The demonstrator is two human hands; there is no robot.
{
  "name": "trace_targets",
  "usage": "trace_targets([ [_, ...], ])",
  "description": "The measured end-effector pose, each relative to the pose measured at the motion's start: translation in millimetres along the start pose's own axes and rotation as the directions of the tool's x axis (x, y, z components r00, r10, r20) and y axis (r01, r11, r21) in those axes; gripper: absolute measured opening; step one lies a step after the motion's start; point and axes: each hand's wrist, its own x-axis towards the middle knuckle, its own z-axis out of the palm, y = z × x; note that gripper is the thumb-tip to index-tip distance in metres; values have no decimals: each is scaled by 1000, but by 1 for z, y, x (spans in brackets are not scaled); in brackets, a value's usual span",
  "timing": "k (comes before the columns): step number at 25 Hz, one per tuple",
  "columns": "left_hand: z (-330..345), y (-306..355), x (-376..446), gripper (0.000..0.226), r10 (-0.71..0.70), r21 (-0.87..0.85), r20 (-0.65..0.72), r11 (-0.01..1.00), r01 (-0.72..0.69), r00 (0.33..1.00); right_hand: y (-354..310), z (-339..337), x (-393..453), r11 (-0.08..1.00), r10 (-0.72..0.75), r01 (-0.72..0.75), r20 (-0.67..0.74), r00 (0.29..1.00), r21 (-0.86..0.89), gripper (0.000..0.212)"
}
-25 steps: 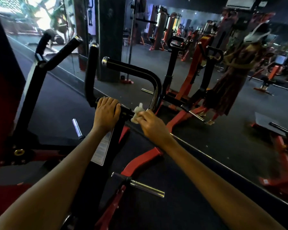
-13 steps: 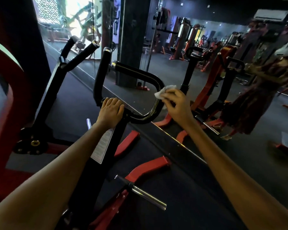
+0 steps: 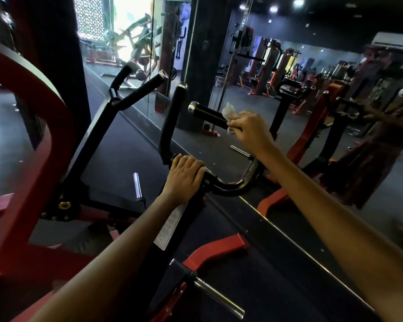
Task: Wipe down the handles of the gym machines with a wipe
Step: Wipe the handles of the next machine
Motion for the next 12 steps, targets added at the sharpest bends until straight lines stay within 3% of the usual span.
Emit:
trace_targets([
  [4, 0, 0, 1, 50, 46, -29, -5, 999, -46, 999, -16, 21, 31, 999, -38, 38, -12, 999, -18, 15],
  [12, -2, -16, -6, 50, 169, -43, 10, 985, -168, 986, -41, 51, 67, 999, 26, -25, -62, 998, 20, 17],
])
